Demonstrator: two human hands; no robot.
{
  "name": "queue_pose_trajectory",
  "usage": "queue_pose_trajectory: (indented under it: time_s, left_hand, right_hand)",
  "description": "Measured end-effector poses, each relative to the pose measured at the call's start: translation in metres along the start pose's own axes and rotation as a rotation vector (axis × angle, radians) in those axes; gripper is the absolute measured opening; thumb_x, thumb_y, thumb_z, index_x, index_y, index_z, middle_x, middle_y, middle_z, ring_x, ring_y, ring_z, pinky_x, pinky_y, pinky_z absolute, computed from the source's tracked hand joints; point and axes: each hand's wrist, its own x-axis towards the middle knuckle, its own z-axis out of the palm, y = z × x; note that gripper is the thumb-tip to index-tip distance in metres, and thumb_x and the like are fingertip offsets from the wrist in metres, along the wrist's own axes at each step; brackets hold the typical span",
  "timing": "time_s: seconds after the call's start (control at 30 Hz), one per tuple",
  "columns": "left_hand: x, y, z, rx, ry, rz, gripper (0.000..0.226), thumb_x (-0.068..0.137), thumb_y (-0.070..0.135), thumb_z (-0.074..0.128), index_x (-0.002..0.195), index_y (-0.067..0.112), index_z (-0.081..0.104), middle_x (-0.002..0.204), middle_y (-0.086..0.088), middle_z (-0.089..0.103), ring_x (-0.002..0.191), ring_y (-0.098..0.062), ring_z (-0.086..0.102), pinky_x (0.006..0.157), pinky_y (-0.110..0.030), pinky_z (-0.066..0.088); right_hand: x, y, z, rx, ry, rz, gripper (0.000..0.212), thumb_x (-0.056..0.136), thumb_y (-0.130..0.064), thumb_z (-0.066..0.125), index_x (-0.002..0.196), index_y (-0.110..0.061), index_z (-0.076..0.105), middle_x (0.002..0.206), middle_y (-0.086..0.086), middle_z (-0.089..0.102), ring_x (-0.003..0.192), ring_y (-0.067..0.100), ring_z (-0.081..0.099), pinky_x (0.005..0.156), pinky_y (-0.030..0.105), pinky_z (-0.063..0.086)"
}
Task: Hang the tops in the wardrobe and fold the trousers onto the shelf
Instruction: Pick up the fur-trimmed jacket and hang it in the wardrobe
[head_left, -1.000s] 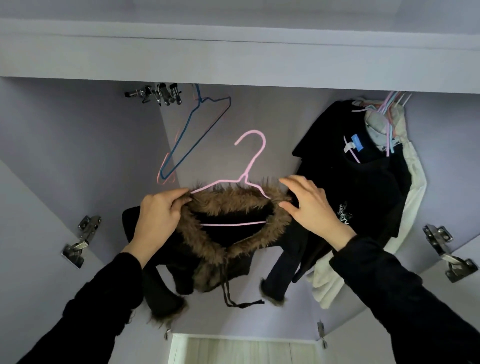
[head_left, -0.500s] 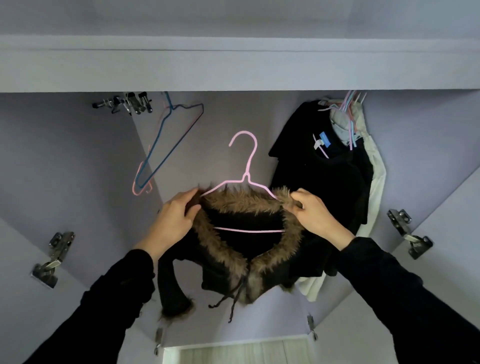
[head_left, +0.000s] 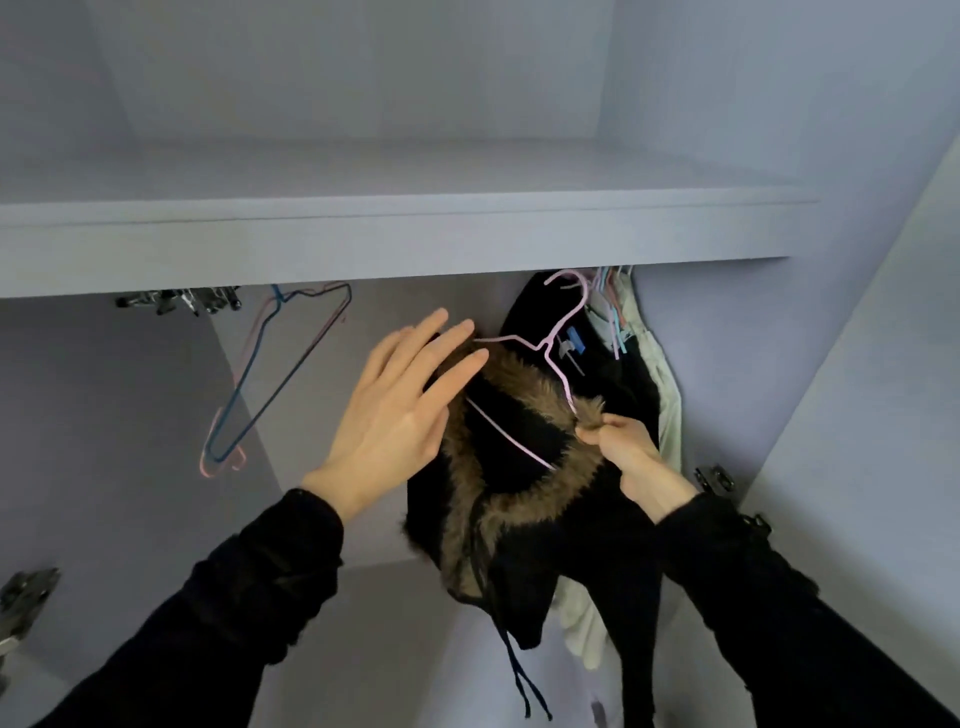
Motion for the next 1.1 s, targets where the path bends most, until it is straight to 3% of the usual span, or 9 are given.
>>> queue_pose_trajectory:
  time_s: [0.1, 0.23, 0.33, 0.4, 0.47, 0.57, 0.7, 1.0, 1.1]
  left_hand:
    - [0.026, -0.001, -0.002, 0.193, 0.027, -0.016, 0.061, 0.084, 0.004, 0.040, 0.143, 0.011, 0.030, 0.151, -0.013, 0.022, 0.141, -0.036, 0.014, 0.114, -0.053, 0.010]
    - [0.042, -0.011, 0.003, 0.330, -0.023, -0.170, 0.085, 0.078, 0.003, 0.060, 0.149, 0.014, 0.015, 0.155, -0.013, 0.009, 0.142, -0.038, 0.001, 0.108, -0.063, -0.002]
    - [0.043, -0.015, 0.009, 0.405, -0.045, -0.174, 0.099, 0.072, 0.001, 0.065, 0.150, 0.016, 0.006, 0.156, -0.011, 0.005, 0.143, -0.033, -0.014, 0.106, -0.062, -0.008]
    - [0.043, -0.017, 0.010, 0.431, -0.047, -0.164, 0.104, 0.069, 0.001, 0.066, 0.150, 0.016, 0.001, 0.156, -0.011, 0.003, 0.142, -0.032, -0.019, 0.107, -0.061, -0.010]
    - [0.043, -0.017, 0.011, 0.453, -0.053, -0.158, 0.109, 0.068, 0.002, 0.067, 0.150, 0.016, -0.004, 0.156, -0.011, -0.003, 0.141, -0.032, -0.020, 0.107, -0.061, -0.010]
    - [0.043, -0.018, 0.011, 0.470, -0.054, -0.153, 0.111, 0.069, 0.002, 0.067, 0.150, 0.016, -0.008, 0.155, -0.011, -0.006, 0.141, -0.033, -0.019, 0.107, -0.061, -0.011]
    - [0.042, -0.018, 0.013, 0.485, -0.046, -0.147, 0.112, 0.068, 0.001, 0.067, 0.150, 0.016, -0.008, 0.155, -0.011, -0.006, 0.142, -0.033, -0.019, 0.108, -0.061, -0.011]
    - [0.041, -0.022, 0.016, 0.509, -0.018, -0.131, 0.106, 0.069, -0.003, 0.060, 0.150, 0.016, -0.005, 0.155, -0.010, -0.005, 0.143, -0.033, -0.015, 0.109, -0.061, -0.010]
    - [0.041, -0.022, 0.014, 0.512, -0.024, -0.135, 0.107, 0.068, -0.004, 0.060, 0.150, 0.016, -0.005, 0.155, -0.010, -0.006, 0.143, -0.033, -0.016, 0.109, -0.060, -0.009]
  right_hand:
    - [0.006, -0.015, -0.002, 0.099, 0.038, -0.010, 0.044, 0.090, -0.001, 0.060, 0.132, 0.003, 0.047, 0.119, 0.010, 0.057, 0.123, 0.027, 0.047, 0.100, 0.029, 0.034]
    - [0.018, -0.036, 0.000, 0.148, 0.115, -0.043, 0.038, 0.090, -0.001, 0.060, 0.126, 0.004, 0.052, 0.123, 0.016, 0.058, 0.118, 0.028, 0.051, 0.097, 0.030, 0.037]
    - [0.035, -0.049, 0.003, 0.143, 0.148, -0.058, 0.029, 0.089, -0.004, 0.061, 0.117, 0.004, 0.059, 0.118, 0.015, 0.062, 0.102, 0.025, 0.055, 0.086, 0.028, 0.041]
    - [0.046, -0.057, 0.005, 0.165, 0.178, -0.049, 0.029, 0.089, -0.005, 0.062, 0.117, 0.004, 0.060, 0.121, 0.016, 0.061, 0.106, 0.026, 0.056, 0.085, 0.028, 0.040]
    - [0.057, -0.064, 0.009, 0.192, 0.192, -0.030, 0.030, 0.090, -0.007, 0.061, 0.118, 0.004, 0.059, 0.124, 0.016, 0.060, 0.116, 0.028, 0.054, 0.086, 0.028, 0.040]
    - [0.067, -0.073, 0.013, 0.180, 0.213, -0.029, 0.022, 0.091, -0.009, 0.060, 0.110, 0.001, 0.060, 0.124, 0.016, 0.060, 0.117, 0.027, 0.054, 0.086, 0.026, 0.041]
    - [0.077, -0.081, 0.017, 0.130, 0.227, -0.062, 0.029, 0.093, -0.007, 0.056, 0.115, 0.010, 0.057, 0.124, 0.018, 0.059, 0.117, 0.028, 0.054, 0.093, 0.030, 0.042]
    - [0.097, -0.074, 0.019, -0.050, 0.263, -0.030, 0.036, 0.093, -0.012, 0.058, 0.121, 0.010, 0.053, 0.126, 0.020, 0.057, 0.115, 0.032, 0.055, 0.074, 0.028, 0.039]
    - [0.101, -0.073, 0.016, -0.072, 0.286, -0.033, 0.032, 0.092, -0.009, 0.057, 0.117, 0.011, 0.055, 0.121, 0.023, 0.059, 0.109, 0.035, 0.058, 0.075, 0.031, 0.046]
